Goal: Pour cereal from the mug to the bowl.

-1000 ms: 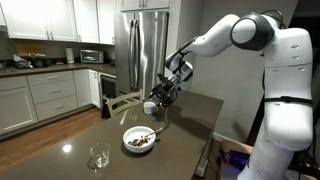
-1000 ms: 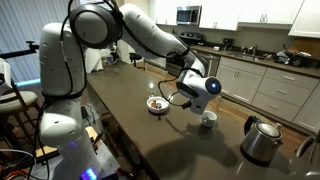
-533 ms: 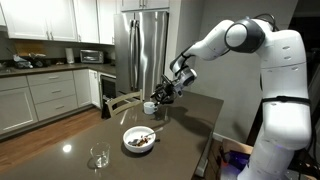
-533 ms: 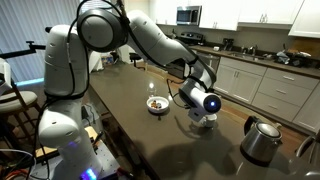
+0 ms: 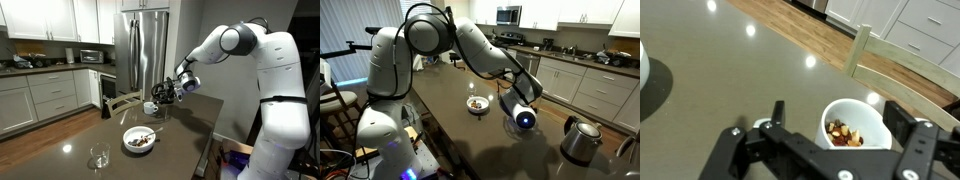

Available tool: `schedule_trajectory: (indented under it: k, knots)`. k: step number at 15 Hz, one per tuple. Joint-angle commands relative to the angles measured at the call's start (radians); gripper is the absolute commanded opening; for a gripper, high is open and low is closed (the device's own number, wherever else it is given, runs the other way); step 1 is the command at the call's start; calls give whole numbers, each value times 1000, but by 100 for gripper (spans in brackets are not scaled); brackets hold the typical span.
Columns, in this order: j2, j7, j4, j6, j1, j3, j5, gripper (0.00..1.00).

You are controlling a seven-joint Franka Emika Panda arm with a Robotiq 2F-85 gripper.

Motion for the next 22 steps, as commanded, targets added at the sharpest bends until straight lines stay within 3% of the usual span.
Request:
schedule_trajectory:
  k: [1, 4, 6, 10, 16, 22]
  knots:
    - [47, -69, 4, -24, -26, -3, 91, 100]
    - [85, -49, 9, -62, -49, 2, 163, 100]
    - [90, -51, 17, -84, -33, -2, 77, 100]
    - [87, -34, 6, -65, -25, -4, 90, 100]
    - [92, -40, 12, -40, -23, 24, 280, 100]
    - [112, -53, 19, -27, -30, 18, 370, 100]
